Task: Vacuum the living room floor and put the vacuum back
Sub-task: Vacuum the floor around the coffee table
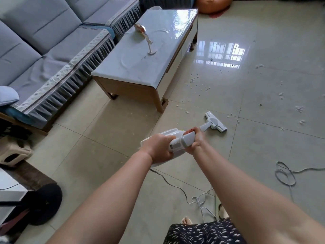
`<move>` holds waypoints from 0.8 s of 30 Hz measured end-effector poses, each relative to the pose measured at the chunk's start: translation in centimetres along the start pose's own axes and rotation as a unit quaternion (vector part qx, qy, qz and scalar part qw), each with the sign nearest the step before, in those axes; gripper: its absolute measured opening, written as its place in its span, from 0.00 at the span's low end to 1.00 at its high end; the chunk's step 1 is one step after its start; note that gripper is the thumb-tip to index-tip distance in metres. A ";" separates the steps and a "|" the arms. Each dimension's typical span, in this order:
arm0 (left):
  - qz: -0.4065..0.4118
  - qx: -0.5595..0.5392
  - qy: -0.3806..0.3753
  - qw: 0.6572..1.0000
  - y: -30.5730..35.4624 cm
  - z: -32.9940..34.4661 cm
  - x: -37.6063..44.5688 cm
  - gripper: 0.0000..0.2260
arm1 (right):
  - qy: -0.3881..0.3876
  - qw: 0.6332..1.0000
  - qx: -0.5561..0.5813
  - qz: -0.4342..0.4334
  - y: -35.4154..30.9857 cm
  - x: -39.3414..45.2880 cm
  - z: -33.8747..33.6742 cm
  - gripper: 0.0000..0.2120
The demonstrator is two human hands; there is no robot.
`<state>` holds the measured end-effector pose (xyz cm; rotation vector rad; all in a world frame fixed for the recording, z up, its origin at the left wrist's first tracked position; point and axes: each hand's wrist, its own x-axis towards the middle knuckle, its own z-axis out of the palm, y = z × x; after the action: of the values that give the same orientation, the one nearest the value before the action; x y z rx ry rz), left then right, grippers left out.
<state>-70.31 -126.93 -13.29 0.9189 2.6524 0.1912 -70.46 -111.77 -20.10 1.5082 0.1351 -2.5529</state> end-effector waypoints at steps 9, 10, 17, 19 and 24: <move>0.030 -0.028 0.006 0.999 2.3 0.0 6.0 0.06 | -0.003 1.000 0.011 -0.019 -6.2 0.8 1.1 0.12; 0.032 -0.027 0.007 0.999 2.4 0.0 6.5 0.06 | -0.007 1.000 0.015 -0.021 -6.7 1.0 1.2 0.12; 0.048 -0.027 0.014 0.998 3.8 0.2 10.4 0.09 | -0.023 0.999 0.025 -0.025 -10.7 1.7 1.9 0.13; 0.051 -0.024 0.020 0.998 4.2 0.1 11.1 0.09 | -0.022 0.999 0.016 -0.030 -11.4 1.9 2.0 0.12; 0.059 -0.017 0.023 0.998 5.5 0.0 13.1 0.10 | -0.029 0.999 0.011 -0.038 -13.9 2.2 2.1 0.13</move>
<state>-76.86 -114.48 -15.46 1.0740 2.6286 0.2886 -75.99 -98.70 -21.17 1.4621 0.1599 -2.6630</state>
